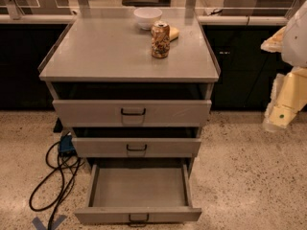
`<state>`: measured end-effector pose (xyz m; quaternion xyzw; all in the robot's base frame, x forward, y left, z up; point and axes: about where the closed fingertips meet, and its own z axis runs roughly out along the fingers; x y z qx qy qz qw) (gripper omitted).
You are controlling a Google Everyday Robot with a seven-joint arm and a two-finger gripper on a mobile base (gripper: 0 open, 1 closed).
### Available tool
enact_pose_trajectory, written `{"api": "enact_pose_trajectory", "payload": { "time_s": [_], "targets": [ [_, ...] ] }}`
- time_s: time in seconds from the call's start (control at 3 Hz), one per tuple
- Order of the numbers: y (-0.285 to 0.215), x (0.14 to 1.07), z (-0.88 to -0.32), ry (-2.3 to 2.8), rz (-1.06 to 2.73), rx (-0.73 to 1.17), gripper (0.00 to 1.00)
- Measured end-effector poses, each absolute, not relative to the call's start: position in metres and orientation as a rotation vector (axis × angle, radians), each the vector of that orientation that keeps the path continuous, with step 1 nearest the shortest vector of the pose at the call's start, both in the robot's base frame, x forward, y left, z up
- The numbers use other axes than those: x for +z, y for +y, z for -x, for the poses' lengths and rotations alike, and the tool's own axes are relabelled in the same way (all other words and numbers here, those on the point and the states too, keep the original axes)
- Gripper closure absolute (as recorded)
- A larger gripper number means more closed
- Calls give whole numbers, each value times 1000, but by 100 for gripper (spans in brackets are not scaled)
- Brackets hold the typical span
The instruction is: Place orange can into bottom drawer
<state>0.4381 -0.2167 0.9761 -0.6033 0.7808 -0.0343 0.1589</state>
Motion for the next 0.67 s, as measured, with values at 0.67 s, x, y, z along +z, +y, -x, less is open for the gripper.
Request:
{"api": "enact_pose_trajectory", "payload": {
  "time_s": [0.67],
  "targets": [
    [-212, 966, -469, 2173, 1724, 5, 0]
  ]
}}
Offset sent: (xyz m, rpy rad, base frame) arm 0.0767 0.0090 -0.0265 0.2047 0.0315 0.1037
